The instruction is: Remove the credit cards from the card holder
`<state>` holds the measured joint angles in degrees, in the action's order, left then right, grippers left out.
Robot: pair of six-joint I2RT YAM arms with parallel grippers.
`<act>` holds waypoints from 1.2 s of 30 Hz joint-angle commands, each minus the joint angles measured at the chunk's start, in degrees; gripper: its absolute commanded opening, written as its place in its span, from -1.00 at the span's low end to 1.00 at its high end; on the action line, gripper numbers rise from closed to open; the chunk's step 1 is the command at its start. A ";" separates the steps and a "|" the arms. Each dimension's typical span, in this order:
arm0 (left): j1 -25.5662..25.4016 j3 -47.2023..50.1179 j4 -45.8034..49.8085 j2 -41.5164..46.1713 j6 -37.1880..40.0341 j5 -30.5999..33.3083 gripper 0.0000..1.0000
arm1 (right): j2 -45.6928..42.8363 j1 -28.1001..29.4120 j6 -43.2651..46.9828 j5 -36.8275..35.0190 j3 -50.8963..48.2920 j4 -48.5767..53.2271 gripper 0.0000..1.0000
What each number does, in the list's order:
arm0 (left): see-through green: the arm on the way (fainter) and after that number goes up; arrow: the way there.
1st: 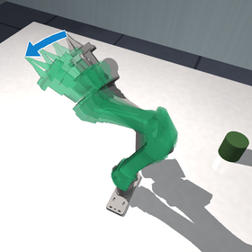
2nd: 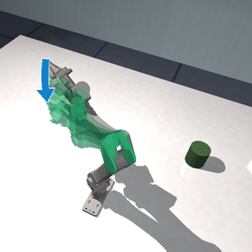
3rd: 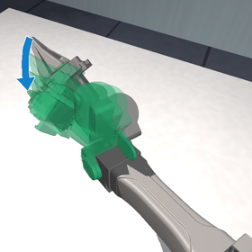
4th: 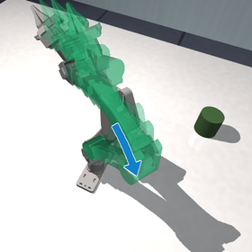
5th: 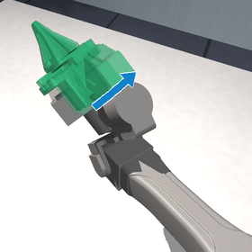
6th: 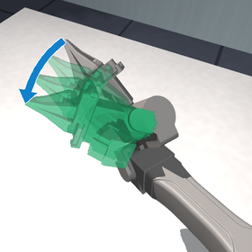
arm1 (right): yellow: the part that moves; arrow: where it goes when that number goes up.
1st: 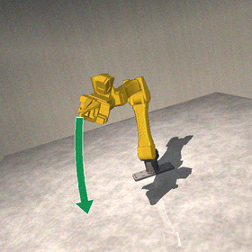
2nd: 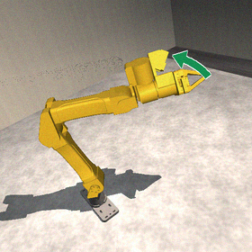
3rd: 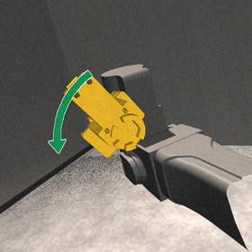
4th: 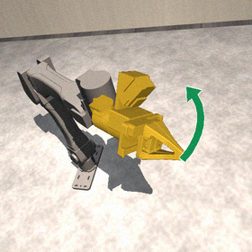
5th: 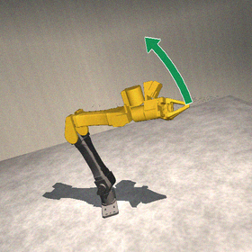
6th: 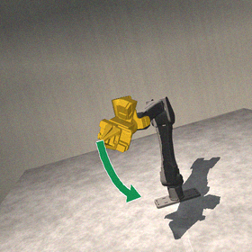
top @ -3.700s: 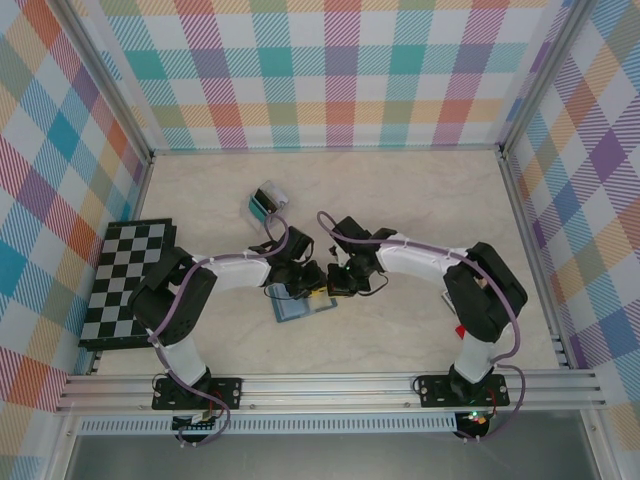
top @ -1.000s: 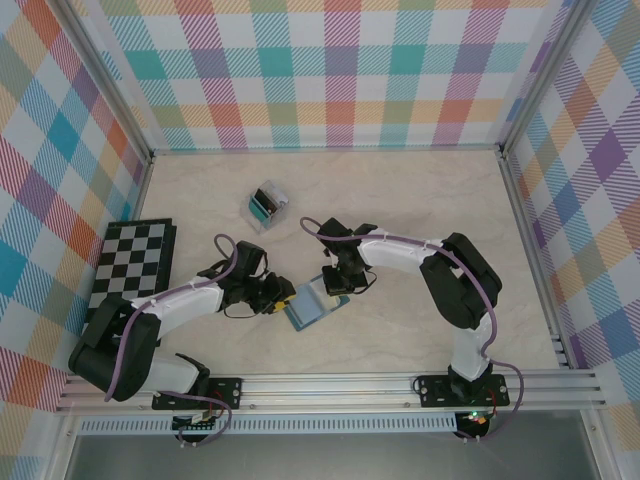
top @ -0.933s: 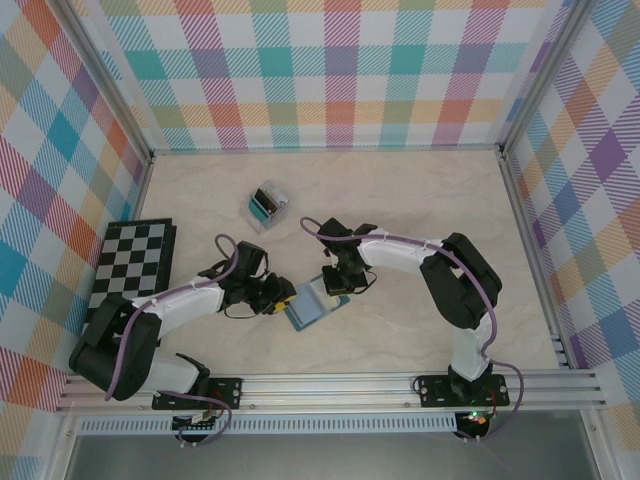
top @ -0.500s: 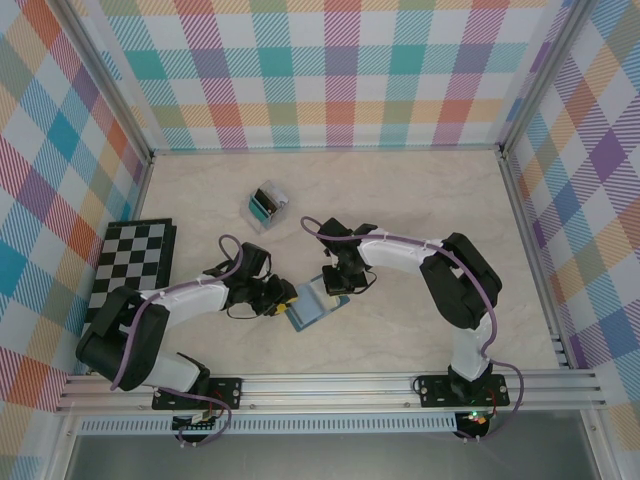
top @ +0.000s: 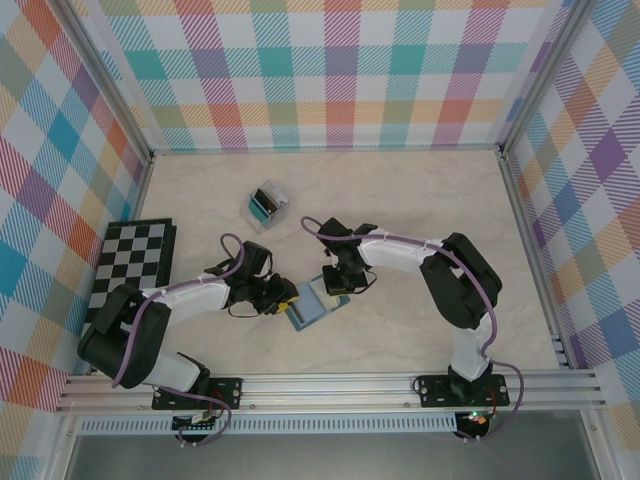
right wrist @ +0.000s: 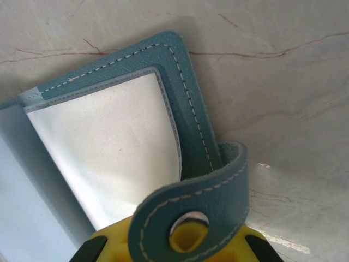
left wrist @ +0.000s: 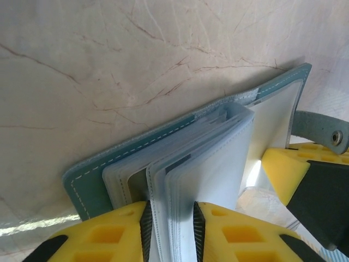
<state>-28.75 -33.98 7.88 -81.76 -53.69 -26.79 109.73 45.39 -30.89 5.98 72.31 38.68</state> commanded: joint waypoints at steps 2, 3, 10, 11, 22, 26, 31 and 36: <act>-0.54 -2.67 6.44 3.02 3.39 2.33 -0.30 | -0.92 0.15 -0.66 -0.25 -0.77 1.21 -0.86; -0.60 -2.67 6.49 3.39 3.49 2.29 -0.28 | -0.92 0.14 -0.57 -0.26 -0.77 1.25 -0.86; -0.53 -2.91 3.82 2.04 2.80 1.06 -0.40 | -0.84 0.14 -0.56 -0.26 -0.81 1.23 -0.86; -0.60 -3.08 3.68 1.43 2.76 1.03 -0.40 | -0.84 0.14 -0.57 -0.26 -0.78 1.23 -0.86; -0.55 -3.79 3.65 -2.72 2.41 1.52 -0.31 | -0.83 0.14 -0.44 -0.35 -0.95 1.32 -0.85; -0.60 -3.88 1.83 -3.53 2.19 0.18 -0.38 | -0.77 0.14 -0.35 -0.23 -0.86 1.39 -0.85; -0.82 -4.55 0.39 -4.97 1.95 -1.13 -0.35 | -0.57 0.14 -0.31 0.00 -0.79 1.31 -0.85; -1.34 -5.01 -2.42 -6.94 1.40 -3.42 -0.30 | -0.48 0.10 -0.05 0.34 -0.86 1.27 -0.85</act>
<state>-28.86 -38.15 7.92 -86.96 -51.68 -27.94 109.73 45.36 -30.87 5.65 72.31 39.09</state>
